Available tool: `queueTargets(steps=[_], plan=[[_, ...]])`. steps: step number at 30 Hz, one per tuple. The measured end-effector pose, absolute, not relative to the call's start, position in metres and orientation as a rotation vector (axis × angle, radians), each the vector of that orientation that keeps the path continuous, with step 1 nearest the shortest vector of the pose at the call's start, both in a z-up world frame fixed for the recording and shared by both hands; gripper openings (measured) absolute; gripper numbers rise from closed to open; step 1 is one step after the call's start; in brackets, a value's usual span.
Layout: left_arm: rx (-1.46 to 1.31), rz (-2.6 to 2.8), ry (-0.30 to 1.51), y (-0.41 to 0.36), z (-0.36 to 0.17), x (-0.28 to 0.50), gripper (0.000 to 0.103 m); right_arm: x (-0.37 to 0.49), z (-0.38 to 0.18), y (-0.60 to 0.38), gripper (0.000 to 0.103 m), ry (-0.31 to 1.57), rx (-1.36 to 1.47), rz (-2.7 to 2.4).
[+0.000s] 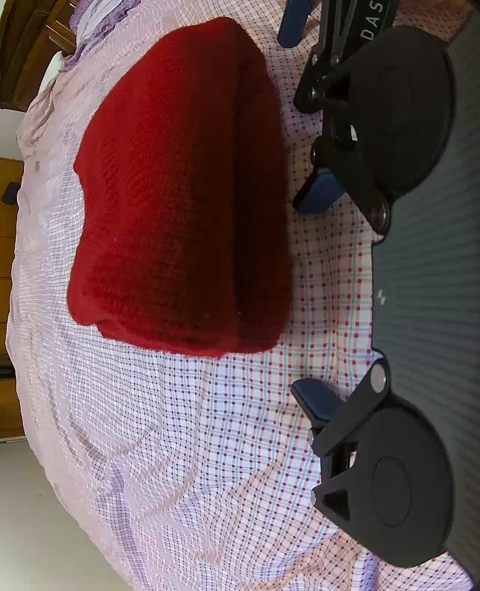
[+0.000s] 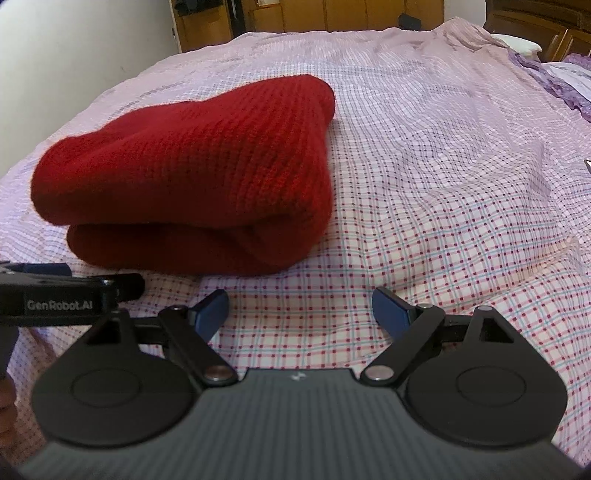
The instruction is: Fold small clothes
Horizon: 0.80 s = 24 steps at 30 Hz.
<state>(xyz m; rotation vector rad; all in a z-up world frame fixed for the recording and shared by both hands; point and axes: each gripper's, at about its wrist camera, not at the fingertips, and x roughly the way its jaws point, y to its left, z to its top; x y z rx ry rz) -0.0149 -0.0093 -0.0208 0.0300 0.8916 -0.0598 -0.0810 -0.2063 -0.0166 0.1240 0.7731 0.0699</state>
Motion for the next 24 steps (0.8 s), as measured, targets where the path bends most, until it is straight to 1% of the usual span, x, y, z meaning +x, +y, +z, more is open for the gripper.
queueTargets(steps=[24], plan=[[0.039,-0.068,0.895,-0.0116,-0.0212,-0.0198,0.099,-0.0766,-0.0179,-0.2067,0.087,0.786,0.135,0.060]])
